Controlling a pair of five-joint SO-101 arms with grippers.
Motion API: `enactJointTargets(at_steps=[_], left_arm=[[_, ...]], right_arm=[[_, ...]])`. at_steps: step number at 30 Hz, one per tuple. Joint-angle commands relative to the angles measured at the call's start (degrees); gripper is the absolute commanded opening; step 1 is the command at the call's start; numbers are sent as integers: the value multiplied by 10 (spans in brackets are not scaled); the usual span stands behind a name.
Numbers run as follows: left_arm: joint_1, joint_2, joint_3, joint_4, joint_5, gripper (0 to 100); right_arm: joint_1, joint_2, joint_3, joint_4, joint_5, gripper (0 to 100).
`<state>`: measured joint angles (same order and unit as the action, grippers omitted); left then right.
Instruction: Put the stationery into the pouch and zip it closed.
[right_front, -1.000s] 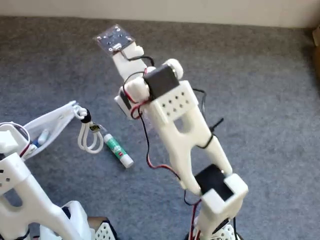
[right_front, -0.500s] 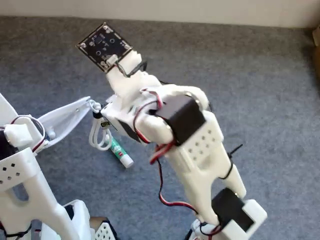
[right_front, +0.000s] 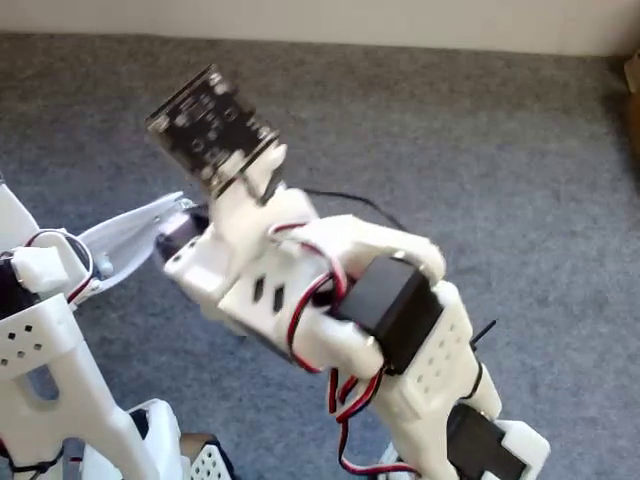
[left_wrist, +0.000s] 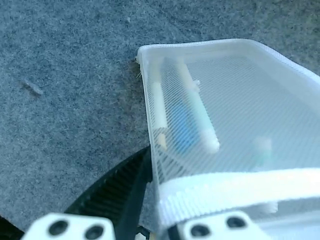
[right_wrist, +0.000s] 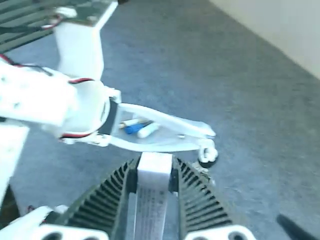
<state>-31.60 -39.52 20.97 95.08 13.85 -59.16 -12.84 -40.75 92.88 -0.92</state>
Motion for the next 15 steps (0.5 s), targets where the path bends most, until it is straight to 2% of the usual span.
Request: enactJointTargets(at_steps=[1,10,15], left_arm=[[14,11,-11,-12,8,7],[14,11,-7,-12,8,7],[14,11,-6,-12,8,7]], right_arm=[[-30,-25,-4,-21,-15,4],[-44,-25,-3,-39,-15,4],[-66,-25,-3,-7,-11,4]])
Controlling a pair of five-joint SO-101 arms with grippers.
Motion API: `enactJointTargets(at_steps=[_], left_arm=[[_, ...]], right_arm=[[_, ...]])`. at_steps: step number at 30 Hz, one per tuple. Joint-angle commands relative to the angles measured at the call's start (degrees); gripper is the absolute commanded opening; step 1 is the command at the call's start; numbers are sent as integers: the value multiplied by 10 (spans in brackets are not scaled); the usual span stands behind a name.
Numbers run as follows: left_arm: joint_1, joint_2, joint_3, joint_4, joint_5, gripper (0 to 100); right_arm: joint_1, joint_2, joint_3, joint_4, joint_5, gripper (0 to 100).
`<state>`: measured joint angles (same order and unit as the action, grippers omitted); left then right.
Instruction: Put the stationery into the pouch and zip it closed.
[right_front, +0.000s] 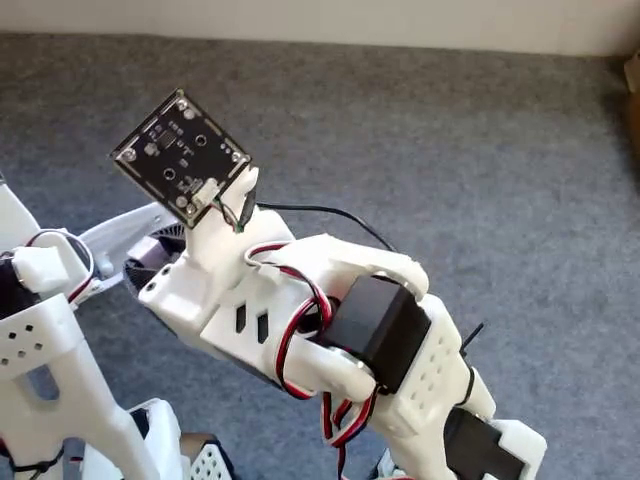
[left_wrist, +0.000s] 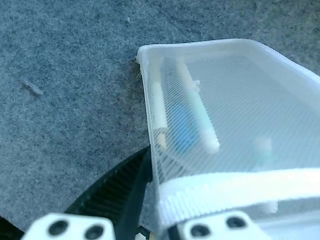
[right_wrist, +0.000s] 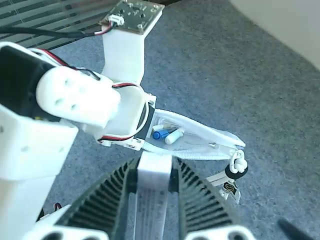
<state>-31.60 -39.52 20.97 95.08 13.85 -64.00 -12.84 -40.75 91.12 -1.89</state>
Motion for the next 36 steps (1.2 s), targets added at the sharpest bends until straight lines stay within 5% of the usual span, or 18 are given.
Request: enactJointTargets(at_steps=[1,10,16,36], left_arm=[[14,11,-6,-12,8,7],[14,11,-6,-12,8,7],[12,11,-5,-12,8,7],[10,11,-5,-10,8,7]], right_arm=[[-23,-25,-3,22,0,4],[-58,-27,7,101,87,4],[-100,-83,193,94,131,4],[11,-273,465,-451,47,5]])
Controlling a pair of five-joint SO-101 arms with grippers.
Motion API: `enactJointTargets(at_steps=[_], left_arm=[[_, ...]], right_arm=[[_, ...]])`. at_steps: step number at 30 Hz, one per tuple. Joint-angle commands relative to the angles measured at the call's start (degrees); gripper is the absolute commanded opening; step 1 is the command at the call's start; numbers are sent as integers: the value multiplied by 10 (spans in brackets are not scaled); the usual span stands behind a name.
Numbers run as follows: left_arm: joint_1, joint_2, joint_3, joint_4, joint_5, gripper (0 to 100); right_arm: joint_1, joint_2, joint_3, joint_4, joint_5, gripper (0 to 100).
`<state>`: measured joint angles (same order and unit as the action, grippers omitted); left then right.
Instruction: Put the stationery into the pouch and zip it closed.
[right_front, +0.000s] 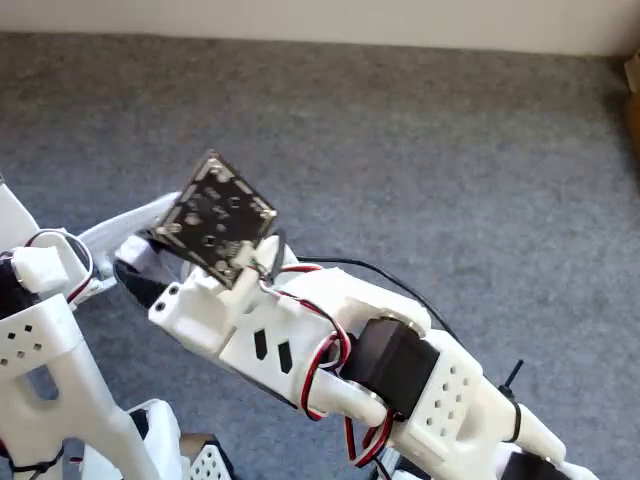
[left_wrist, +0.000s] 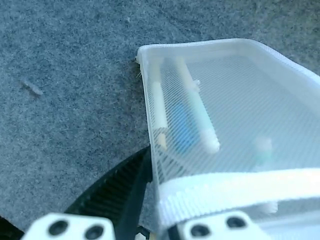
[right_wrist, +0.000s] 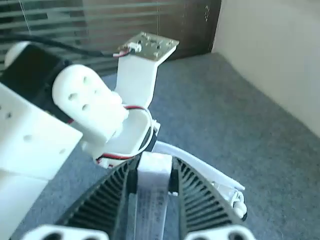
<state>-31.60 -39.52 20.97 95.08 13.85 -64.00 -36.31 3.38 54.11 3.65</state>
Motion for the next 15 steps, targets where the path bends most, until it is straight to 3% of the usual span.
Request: enactJointTargets(at_steps=[1,9,15], left_arm=[[10,11,-5,-10,8,7],[10,11,-5,-10,8,7],[10,11,-5,-9,8,7]], right_arm=[[11,-45,45,-109,-6,5],[11,-73,214,-353,-4,5],[11,-68,277,-444,-4,5]])
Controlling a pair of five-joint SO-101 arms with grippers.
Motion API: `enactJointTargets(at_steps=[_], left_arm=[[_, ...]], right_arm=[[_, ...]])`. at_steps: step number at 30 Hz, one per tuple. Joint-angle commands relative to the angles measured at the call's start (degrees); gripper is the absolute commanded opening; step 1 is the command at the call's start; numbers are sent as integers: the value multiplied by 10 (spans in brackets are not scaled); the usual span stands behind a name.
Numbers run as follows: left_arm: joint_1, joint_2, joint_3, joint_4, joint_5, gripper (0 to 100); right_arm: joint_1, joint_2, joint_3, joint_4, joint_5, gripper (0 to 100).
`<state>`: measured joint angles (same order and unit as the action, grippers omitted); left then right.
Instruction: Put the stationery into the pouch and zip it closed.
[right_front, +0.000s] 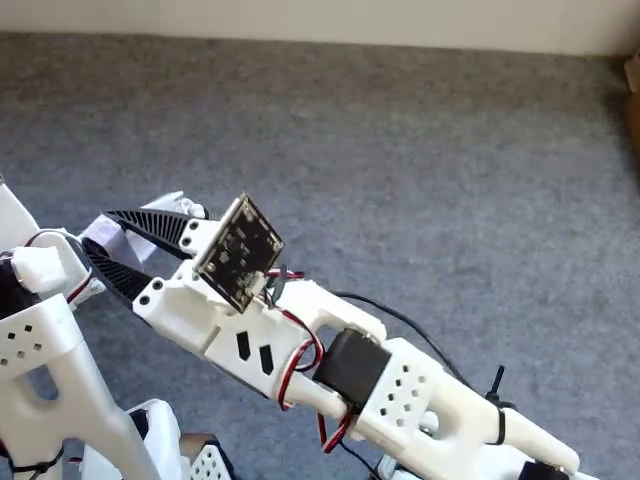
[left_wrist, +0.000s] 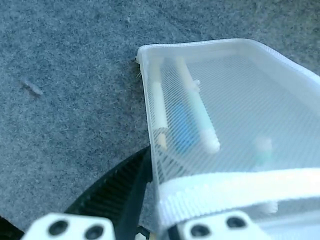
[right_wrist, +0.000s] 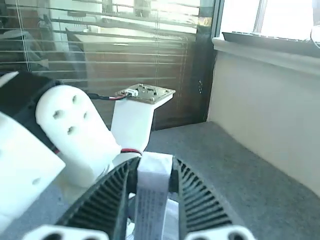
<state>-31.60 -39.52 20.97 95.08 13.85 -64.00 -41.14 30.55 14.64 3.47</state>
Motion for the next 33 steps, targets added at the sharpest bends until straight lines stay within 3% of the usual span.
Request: enactJointTargets(at_steps=[1,14,25,33], left_arm=[[10,11,-5,-8,8,7],[10,14,-4,-8,8,7],[9,14,-4,-8,7,7],[9,14,-4,-8,7,7]], right_arm=[[11,-20,16,-62,-2,5],[24,-16,152,-280,76,5],[26,118,152,-294,75,5],[26,121,151,-294,77,11]])
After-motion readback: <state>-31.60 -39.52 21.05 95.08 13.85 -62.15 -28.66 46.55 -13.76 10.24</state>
